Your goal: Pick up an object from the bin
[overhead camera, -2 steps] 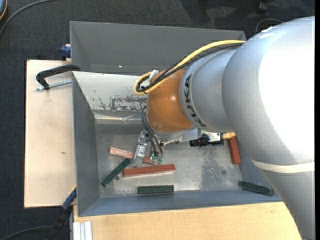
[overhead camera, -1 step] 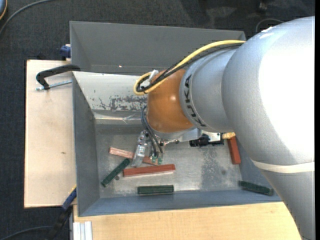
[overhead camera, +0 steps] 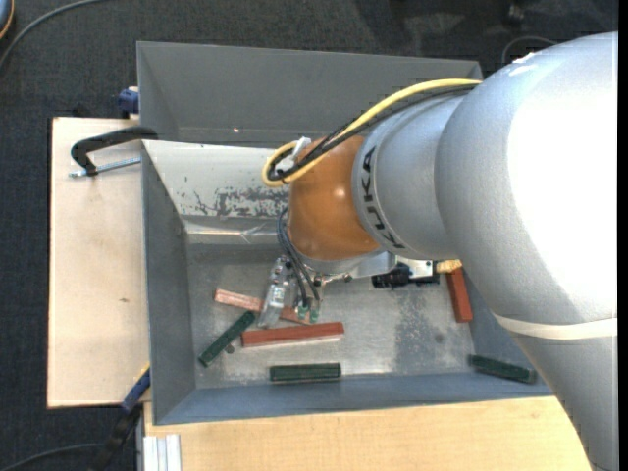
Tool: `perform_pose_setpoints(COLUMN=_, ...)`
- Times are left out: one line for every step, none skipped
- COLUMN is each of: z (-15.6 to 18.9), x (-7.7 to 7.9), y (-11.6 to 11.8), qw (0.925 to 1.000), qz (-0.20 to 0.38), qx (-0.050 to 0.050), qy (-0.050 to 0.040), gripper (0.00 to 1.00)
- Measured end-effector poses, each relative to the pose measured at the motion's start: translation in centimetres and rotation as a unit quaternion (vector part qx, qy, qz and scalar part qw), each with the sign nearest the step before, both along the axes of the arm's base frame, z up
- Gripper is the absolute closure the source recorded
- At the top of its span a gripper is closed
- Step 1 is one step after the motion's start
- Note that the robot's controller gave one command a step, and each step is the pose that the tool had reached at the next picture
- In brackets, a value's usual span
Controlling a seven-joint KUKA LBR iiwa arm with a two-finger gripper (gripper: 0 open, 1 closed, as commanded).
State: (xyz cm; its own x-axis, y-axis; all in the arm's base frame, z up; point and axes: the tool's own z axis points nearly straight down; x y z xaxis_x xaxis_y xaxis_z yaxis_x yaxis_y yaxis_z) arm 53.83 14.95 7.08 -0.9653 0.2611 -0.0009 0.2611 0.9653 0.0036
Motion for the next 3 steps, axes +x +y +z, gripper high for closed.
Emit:
perform_pose_setpoints(z=0.0, x=0.0, y=0.0, qw=1.0, qz=0.0, qx=0.0, qy=0.0, gripper=1.0)
perform_pose_setpoints(z=0.0, x=0.0, y=0.0, qw=1.0, qz=0.0, qx=0.0, qy=0.0, gripper=1.0)
perform_pose_setpoints(z=0.0, x=0.0, y=-0.01, qw=1.0, qz=0.0, qx=0.0, qy=0.0, gripper=1.0)
